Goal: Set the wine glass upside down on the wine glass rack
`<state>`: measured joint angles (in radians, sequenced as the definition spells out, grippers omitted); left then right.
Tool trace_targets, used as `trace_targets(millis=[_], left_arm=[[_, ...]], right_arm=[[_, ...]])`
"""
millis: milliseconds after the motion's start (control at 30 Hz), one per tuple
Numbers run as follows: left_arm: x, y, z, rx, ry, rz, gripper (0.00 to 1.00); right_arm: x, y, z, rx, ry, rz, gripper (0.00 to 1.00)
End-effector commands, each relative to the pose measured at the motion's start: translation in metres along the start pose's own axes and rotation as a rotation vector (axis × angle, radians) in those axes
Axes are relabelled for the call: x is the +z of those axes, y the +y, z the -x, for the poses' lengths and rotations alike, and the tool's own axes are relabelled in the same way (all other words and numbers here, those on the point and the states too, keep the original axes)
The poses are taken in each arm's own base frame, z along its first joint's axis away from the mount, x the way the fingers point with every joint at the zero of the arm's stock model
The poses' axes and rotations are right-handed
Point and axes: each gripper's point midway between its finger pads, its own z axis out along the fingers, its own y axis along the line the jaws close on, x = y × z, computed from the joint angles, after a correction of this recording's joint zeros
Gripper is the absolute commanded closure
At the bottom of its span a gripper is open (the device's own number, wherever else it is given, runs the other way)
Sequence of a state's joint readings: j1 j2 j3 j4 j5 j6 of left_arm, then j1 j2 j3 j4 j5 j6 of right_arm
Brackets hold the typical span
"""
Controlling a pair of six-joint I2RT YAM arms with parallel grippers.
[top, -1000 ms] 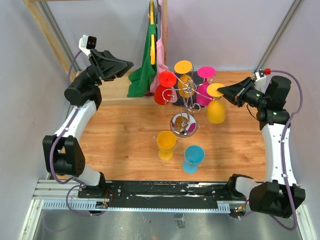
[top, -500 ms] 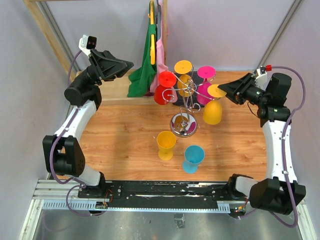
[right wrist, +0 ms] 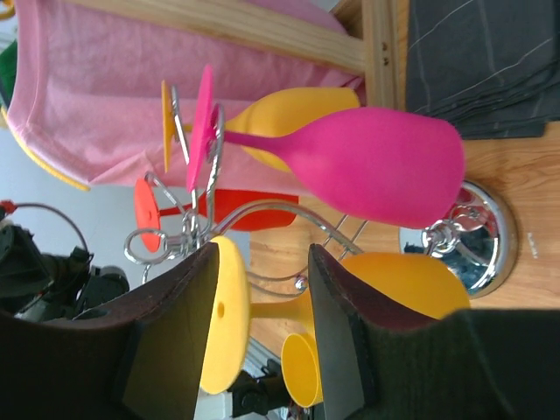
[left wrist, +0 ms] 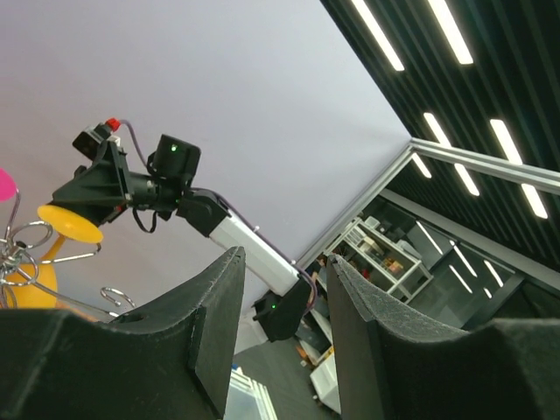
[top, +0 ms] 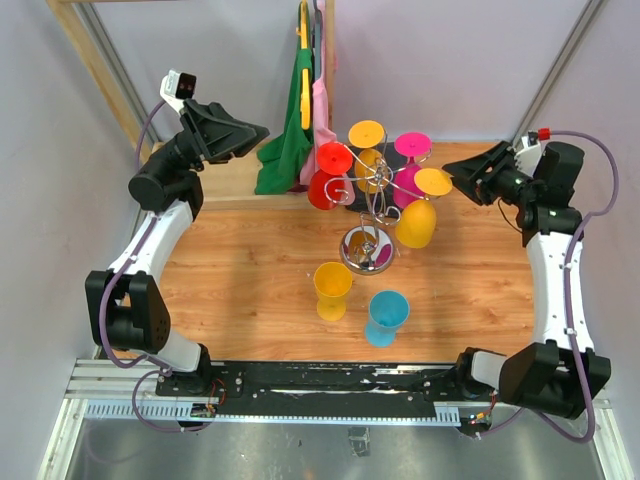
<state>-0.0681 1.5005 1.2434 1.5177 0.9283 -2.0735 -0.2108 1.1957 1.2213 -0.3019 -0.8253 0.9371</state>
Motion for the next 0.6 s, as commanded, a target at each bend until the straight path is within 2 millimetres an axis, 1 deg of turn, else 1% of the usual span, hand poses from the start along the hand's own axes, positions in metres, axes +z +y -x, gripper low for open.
trace_targets(millis=[0,67,200,267,333,433,467,533,567], left_arm=[[-0.003,-0.003,-0.013,-0.007,0.051,0.039,0.53],[-0.004,0.01,-0.013,-0.009,0.053,0.113,0.52],[-0.01,0.038,-0.014,0.02,0.051,0.284,0.53],[-0.015,0.046,-0.017,0.04,0.047,0.345,0.53],[-0.021,0.05,-0.024,0.038,0.047,0.374,0.53],[-0.032,0.06,-0.036,0.033,0.034,0.433,0.53],[-0.037,0.066,-0.04,0.031,0.029,0.469,0.53],[-0.049,0.085,-0.046,0.056,0.027,0.59,0.53],[-0.06,0.098,-0.052,0.084,0.05,0.703,0.53]], right_arm=[[-0.01,-0.004,0.031,-0.035,-0.117,-0.045,0.53],[-0.015,-0.005,0.037,-0.04,-0.141,-0.064,0.52],[-0.025,-0.001,0.05,-0.067,-0.182,-0.083,0.5],[-0.029,0.007,0.054,-0.085,-0.195,-0.076,0.5],[-0.032,0.013,0.057,-0.099,-0.208,-0.075,0.5],[-0.035,0.021,0.061,-0.118,-0.222,-0.068,0.5],[-0.036,0.023,0.062,-0.12,-0.223,-0.064,0.5],[-0.037,0.028,0.061,-0.122,-0.219,-0.051,0.5],[-0.037,0.031,0.061,-0.124,-0.217,-0.045,0.5]])
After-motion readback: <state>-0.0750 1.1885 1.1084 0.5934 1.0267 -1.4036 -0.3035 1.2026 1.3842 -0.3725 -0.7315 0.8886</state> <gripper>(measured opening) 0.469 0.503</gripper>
